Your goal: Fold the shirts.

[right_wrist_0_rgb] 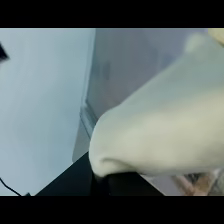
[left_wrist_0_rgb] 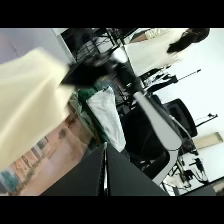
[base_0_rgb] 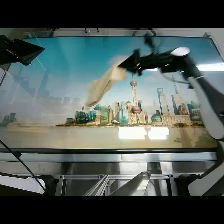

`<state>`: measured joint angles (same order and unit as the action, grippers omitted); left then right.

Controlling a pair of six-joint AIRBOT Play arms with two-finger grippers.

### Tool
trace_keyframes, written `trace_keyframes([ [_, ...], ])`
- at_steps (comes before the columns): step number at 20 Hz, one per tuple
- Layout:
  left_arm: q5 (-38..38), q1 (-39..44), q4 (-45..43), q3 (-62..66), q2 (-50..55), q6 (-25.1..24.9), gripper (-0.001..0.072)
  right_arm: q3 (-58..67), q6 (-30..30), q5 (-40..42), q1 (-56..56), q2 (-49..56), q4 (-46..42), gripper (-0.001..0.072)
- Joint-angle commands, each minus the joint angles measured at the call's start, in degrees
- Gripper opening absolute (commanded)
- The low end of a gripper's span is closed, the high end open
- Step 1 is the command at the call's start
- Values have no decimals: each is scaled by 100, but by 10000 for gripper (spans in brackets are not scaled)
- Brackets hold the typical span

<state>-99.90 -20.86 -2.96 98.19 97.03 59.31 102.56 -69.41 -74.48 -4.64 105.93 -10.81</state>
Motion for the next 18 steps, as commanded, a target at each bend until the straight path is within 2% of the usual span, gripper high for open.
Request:
trace_keyframes([
  [1, -116, 2, 0, -9, 2, 33, 6, 9, -9, 422, 1298, -1178, -111, 13],
  [4, -111, 2, 0, -9, 2, 70, 7, 17, -660, 634, 2817, -1744, -428, 13],
  [8, -155, 42, -2, -9, 2, 120, 7, 24, -1213, 299, 4426, -1735, -527, 14],
  [14, -216, 385, -7, -9, 2, 219, 6, 26, -1252, -55, 5698, -1598, -577, 13],
  [18, -262, 756, -57, -9, 4, 216, 6, 291, -1255, -772, 6321, -1580, -765, 13],
])
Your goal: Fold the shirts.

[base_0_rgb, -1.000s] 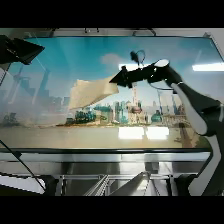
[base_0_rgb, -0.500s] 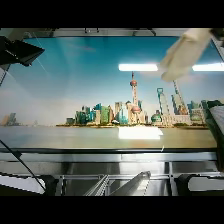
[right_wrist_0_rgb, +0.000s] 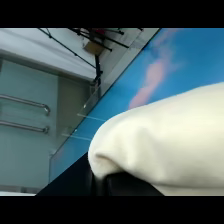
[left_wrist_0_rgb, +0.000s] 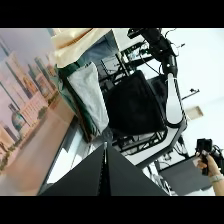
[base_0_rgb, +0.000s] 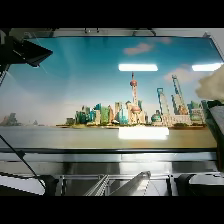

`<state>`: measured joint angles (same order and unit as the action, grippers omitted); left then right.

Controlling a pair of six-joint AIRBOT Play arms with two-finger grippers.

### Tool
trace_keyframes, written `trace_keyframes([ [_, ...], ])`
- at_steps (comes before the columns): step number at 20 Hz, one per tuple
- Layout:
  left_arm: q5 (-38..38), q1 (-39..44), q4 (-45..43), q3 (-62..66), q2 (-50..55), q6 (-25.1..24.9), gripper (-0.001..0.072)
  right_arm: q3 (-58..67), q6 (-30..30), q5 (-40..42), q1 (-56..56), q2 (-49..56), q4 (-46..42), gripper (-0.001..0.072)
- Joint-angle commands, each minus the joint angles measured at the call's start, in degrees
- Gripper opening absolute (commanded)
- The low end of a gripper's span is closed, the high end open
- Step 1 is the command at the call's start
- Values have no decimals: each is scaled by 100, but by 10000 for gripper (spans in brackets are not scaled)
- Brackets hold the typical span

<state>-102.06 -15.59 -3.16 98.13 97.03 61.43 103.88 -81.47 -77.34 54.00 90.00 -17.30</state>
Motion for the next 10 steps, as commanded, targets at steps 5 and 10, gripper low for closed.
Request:
trace_keyframes([
  [5, -44, 730, -39, -2, 4, -131, 6, 1169, -297, -1386, 675, 7, -190, 13],
  [10, -197, 1180, -647, -2, 4, -203, 6, 1303, -1132, -2400, 675, -181, -1751, 12],
])
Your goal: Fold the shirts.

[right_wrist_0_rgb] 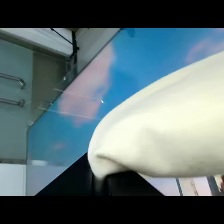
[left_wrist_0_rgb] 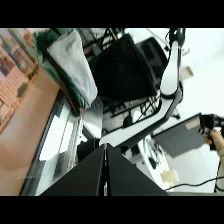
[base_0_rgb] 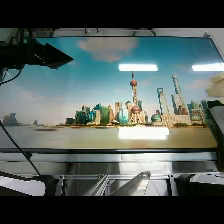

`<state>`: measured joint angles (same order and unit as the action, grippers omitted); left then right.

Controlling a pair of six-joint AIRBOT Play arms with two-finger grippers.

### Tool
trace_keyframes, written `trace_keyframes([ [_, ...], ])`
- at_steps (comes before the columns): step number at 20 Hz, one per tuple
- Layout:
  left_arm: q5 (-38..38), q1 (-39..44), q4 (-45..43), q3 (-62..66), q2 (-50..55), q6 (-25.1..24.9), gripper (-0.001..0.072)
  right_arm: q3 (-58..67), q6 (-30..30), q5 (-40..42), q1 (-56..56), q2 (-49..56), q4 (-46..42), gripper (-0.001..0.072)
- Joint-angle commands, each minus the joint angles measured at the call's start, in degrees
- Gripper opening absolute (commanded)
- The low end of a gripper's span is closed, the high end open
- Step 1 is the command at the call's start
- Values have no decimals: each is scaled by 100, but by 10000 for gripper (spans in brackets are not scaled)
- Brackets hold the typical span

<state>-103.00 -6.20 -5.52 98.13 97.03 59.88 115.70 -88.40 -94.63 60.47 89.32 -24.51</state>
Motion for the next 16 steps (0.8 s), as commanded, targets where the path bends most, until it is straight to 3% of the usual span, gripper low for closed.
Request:
trace_keyframes([
  [1, -164, 319, -625, -2, 4, -48, 7, 120, -518, -741, 28, -232, -1801, 12],
  [4, -205, 553, -1023, -2, 4, -48, 6, 114, -782, -743, 28, -702, -4426, 11],
  [7, -184, 713, -994, -2, 4, -52, 7, 109, -719, -748, 28, -1023, -5949, 11],
  [11, -190, 874, -994, -2, 4, -181, 6, -472, -769, -789, 28, -1257, -6706, 11],
  [16, -192, 914, -997, -2, 4, -192, 7, -2050, -1139, -780, 28, -1296, -7431, 12],
])
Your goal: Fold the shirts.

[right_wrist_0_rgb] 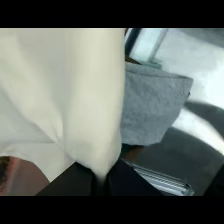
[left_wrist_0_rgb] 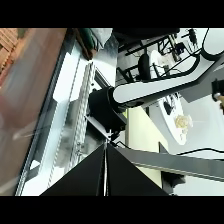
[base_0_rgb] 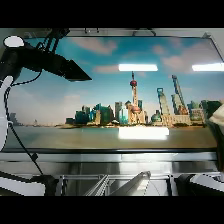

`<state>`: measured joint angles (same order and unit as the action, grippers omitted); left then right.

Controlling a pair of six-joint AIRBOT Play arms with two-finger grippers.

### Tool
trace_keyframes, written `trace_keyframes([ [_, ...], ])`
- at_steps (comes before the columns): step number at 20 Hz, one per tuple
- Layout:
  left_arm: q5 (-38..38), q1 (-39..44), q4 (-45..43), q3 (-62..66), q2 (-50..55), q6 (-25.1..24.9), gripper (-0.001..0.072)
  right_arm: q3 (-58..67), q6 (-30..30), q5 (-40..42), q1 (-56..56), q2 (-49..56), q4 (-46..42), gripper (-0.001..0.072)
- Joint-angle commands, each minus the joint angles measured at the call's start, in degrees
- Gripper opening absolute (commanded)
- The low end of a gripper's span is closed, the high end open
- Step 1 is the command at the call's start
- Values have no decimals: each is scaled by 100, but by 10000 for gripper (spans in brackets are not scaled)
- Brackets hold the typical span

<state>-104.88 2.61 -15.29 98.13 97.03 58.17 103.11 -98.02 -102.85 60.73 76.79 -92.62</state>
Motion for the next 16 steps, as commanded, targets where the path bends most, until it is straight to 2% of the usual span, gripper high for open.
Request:
trace_keyframes([
  [1, -2, 33, -20, -2, 4, -22, 7, -1165, -190, 203, 2, -44, -625, 12],
  [6, 0, 33, -17, -2, 4, -15, 6, -2787, -446, 1447, 2, -20, -621, 15],
  [8, 0, 33, -17, -2, 4, -15, 7, -2924, -446, 1541, 2, 74, -621, 44],
  [9, 0, 33, -17, -2, 4, -13, 7, -2922, -442, 1456, 2, 114, -625, 300],
  [10, 0, 33, -17, -2, 4, -13, 7, -2922, -442, 1318, 2, 125, -627, 669],
  [11, 0, 33, -17, -2, 4, -13, 7, -2918, -444, 1233, 2, 122, -647, 699],
  [16, -24, 33, -17, -2, 4, -2, 7, -2435, -444, 905, -11, 122, -721, 699],
])
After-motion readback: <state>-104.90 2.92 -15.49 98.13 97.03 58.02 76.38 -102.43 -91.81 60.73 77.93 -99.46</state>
